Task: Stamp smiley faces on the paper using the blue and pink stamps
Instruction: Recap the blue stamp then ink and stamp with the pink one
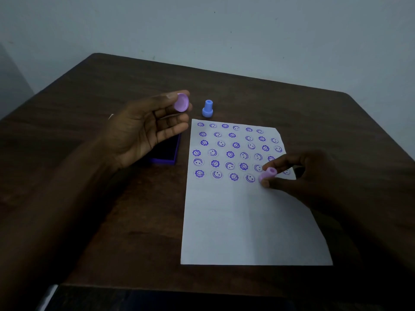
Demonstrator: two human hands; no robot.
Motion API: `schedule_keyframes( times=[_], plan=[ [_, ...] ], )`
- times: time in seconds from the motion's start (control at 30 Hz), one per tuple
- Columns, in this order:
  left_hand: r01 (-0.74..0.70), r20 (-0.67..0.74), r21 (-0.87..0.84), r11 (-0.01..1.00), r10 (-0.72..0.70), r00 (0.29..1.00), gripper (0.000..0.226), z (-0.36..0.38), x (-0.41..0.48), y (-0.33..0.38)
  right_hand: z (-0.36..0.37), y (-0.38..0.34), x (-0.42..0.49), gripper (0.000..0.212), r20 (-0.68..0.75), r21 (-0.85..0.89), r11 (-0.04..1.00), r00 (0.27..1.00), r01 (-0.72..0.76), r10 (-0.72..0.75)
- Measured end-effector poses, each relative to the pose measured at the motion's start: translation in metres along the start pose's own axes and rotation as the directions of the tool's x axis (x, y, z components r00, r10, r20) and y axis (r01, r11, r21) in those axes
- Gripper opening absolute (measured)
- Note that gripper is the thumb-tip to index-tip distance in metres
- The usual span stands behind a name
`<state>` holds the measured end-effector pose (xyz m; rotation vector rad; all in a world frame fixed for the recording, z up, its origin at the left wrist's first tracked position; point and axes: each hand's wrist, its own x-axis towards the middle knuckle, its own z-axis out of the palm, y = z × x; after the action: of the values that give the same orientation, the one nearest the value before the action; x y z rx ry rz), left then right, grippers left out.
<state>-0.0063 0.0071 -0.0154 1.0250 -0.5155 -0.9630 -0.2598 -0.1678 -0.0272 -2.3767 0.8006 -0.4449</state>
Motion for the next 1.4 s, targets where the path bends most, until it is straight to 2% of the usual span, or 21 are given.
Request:
schedule_keyframes(
  times=[0.5, 0.87, 0.97, 1.03, 1.1, 1.13, 1.2, 1.27, 1.4],
  plan=[
    [-0.006, 0.01, 0.009, 1.0, 0.006, 1.0, 0.027, 0.0, -0.002, -0.001, 0.002, -0.001, -0.002, 0.014, -0.026, 0.018, 1.0, 0.999, -0.023, 0.024],
    [-0.012, 0.026, -0.006, 1.0, 0.012, 1.0, 0.026, -0.002, -0.003, -0.001, -0.002, -0.006, -0.004, 0.017, 0.028, -0.011, 0.999, 0.999, -0.041, 0.041],
    [-0.022, 0.026, -0.002, 1.0, 0.022, 0.999, 0.022, -0.003, -0.004, 0.0, -0.003, -0.006, -0.009, 0.026, 0.009, 0.151, 0.986, 0.997, -0.075, 0.075],
    [-0.022, 0.025, -0.006, 1.0, 0.023, 0.999, 0.021, -0.005, -0.004, 0.0, -0.009, -0.008, -0.009, 0.035, -0.109, 0.28, 0.953, 0.983, -0.112, 0.148],
    [-0.022, 0.031, -0.006, 1.0, 0.022, 0.999, 0.021, -0.005, -0.003, 0.0, -0.019, -0.013, -0.006, 0.042, -0.214, 0.431, 0.902, 0.969, -0.02, 0.124],
    [-0.024, 0.039, -0.004, 1.0, 0.024, 0.999, 0.019, -0.005, -0.003, 0.0, -0.021, -0.016, -0.002, 0.043, -0.221, 0.52, 0.853, 0.97, 0.03, 0.1],
    [-0.039, 0.062, 0.006, 0.999, 0.039, 0.997, 0.021, -0.004, -0.002, -0.001, -0.017, -0.026, 0.008, 0.041, -0.139, 0.695, 0.718, 0.988, 0.049, 0.068],
    [-0.062, 0.079, 0.016, 0.998, 0.061, 0.995, 0.024, -0.005, -0.003, -0.003, -0.007, -0.04, 0.017, 0.039, -0.056, 0.784, 0.62, 0.998, 0.034, 0.015],
    [-0.082, 0.136, 0.018, 0.996, 0.079, 0.988, 0.027, -0.005, -0.002, -0.007, 0.014, -0.072, 0.028, 0.031, -0.002, 0.751, 0.656, 0.994, 0.076, -0.112]
  ],
)
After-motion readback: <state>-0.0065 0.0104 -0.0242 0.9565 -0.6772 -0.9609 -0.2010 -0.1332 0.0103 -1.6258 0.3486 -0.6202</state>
